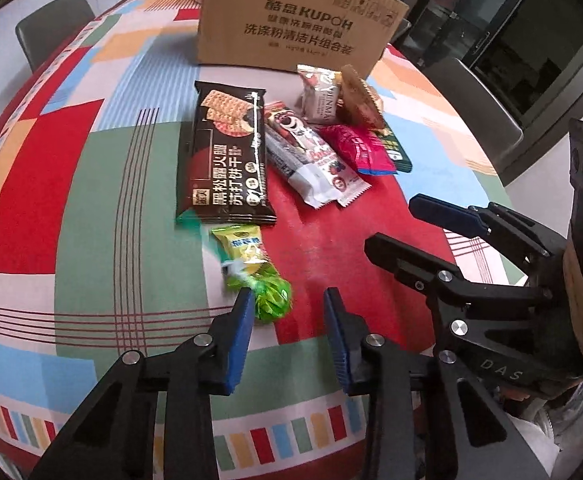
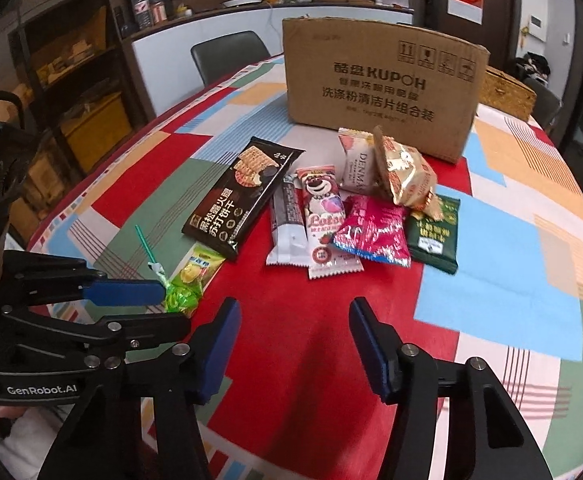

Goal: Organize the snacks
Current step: 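Reach the left tool to the green lollipop and close on its head, then grasp the silver wrapped bar with the right tool while the left holds the lollipop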

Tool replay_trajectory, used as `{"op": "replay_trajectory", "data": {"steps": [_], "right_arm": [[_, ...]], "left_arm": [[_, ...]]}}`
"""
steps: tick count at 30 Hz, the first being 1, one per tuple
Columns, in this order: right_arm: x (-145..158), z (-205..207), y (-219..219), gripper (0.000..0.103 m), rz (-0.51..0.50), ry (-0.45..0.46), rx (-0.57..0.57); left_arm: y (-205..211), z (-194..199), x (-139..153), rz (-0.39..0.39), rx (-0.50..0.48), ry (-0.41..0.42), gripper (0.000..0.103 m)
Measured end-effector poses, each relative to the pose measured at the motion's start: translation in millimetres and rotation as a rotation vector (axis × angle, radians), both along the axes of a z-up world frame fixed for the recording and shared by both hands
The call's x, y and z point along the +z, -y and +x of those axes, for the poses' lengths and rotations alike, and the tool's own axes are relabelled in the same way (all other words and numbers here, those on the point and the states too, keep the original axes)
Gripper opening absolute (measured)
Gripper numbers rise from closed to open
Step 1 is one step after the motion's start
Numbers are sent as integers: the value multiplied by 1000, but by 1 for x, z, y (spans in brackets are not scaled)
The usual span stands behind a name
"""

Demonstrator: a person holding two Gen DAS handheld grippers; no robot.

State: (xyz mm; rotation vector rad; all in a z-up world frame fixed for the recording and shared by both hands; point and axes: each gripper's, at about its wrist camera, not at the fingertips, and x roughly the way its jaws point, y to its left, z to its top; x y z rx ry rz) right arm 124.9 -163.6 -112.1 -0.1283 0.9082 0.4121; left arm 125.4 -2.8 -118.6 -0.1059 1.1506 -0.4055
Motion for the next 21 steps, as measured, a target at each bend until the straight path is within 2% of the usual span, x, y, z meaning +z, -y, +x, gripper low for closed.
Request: {"op": "replay_trajectory", "data": {"steps": [7,12,21], "right_arm": [[-3,15,-11,54,10,19,49],[-10,26,-19,50,21,-3,71],[-17,43,-26,48,13,-22,64]], "left_arm": [[-6,8,-10,-16,23,-37,30],[-8,11,-15,-33,25,-57,26],[-14,13,-4,-30,40,-3,25]]}}
